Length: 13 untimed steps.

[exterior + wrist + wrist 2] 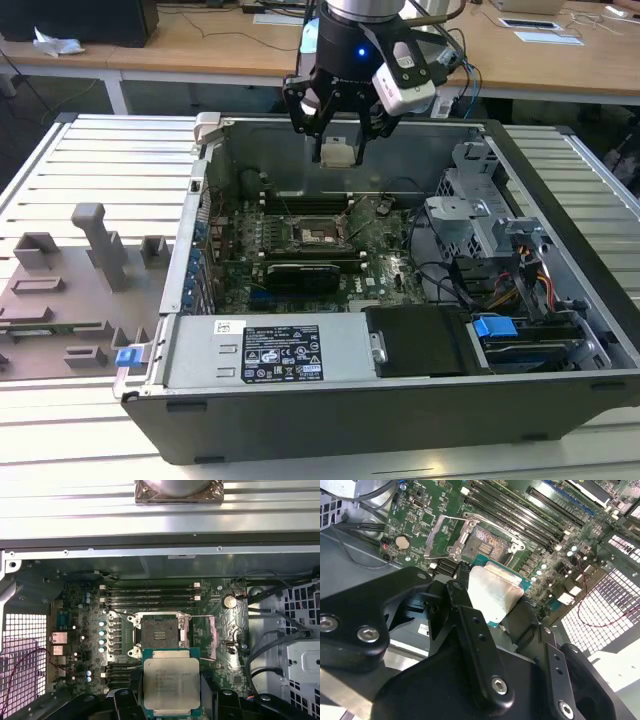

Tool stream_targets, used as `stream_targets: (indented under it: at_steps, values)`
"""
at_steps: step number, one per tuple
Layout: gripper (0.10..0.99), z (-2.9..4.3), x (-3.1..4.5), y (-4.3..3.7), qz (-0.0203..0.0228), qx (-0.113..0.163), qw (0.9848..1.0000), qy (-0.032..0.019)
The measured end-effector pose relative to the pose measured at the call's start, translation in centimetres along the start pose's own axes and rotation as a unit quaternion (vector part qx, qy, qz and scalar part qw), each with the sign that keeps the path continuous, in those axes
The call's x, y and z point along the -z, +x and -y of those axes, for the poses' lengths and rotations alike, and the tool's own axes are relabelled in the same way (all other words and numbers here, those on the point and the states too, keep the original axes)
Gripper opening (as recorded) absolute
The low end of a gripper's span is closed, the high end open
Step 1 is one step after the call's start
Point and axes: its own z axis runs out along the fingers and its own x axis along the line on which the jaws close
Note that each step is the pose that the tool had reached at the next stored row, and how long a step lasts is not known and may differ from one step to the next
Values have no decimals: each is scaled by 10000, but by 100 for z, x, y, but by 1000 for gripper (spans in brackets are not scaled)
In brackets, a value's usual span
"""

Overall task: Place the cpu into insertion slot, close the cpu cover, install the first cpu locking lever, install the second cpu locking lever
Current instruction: 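Place the cpu into insertion slot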

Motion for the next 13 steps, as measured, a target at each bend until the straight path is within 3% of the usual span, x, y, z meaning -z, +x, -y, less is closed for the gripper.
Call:
stream_targets:
  at_steps: [13]
  values:
    - [545, 8, -90, -2, 0, 0, 10000, 0]
